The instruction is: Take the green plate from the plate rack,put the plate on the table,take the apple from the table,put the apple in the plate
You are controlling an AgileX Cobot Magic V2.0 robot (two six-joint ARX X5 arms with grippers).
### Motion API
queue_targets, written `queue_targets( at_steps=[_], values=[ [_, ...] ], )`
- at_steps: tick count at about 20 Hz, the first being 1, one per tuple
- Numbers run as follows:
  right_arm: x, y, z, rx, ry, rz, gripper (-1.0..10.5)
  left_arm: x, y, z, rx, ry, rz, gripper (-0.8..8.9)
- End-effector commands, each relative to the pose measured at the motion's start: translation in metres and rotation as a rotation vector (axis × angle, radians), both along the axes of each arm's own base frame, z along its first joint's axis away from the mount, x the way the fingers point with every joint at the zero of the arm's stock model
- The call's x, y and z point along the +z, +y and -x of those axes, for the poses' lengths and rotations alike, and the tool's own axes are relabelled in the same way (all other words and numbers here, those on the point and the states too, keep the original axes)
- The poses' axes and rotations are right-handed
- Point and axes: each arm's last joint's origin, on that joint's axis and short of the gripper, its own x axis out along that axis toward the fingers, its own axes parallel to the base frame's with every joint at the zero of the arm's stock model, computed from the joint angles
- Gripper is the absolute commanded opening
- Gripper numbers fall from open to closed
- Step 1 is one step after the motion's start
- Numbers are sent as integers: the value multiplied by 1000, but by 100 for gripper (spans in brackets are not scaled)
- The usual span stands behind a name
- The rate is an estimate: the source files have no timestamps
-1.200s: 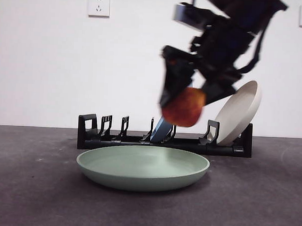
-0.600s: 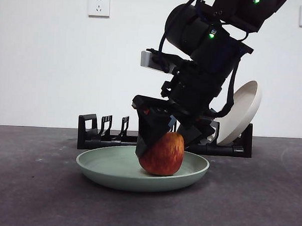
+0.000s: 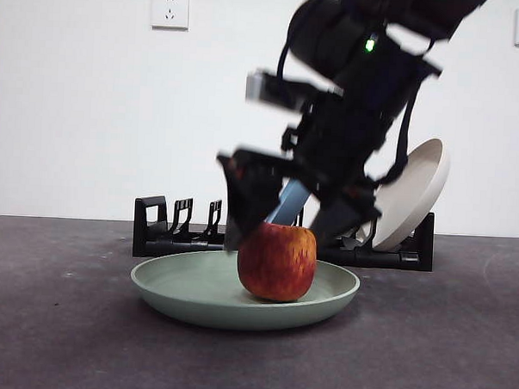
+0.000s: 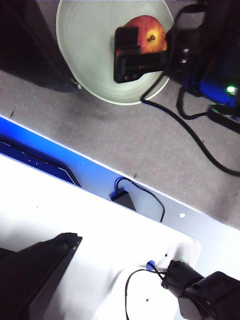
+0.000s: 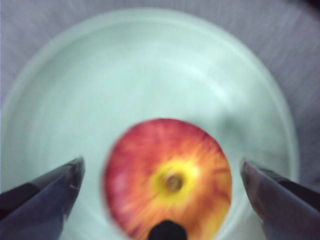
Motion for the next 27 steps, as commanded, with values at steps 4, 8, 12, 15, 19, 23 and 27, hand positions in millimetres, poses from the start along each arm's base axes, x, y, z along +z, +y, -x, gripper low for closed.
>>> queue_targets(
  at_steps=[4,8,12,15,19,23,27],
  values=[
    [47,-19,25,-6,-10,-22,598,-2,-1,0,1,3,-5,471],
    [87,-52,66,-15,51,16,595,-2,-1,0,1,4,-5,471],
    [119,-88,110,3,86,7,594,-2,-1,0,1,4,-4,471],
    [135,-107,138,34,142,-79,562,-2,-1,0,0,5,-4,470],
    [143,-126,161,36,159,-101,339,-2,-1,0,0,6,-6,420],
    [145,-132,169,36,161,-98,67,-2,0,0,1,7,-8,70],
    [146,-134,171,36,153,-105,-12,-2,0,0,0,8,-9,-8]
  ],
)
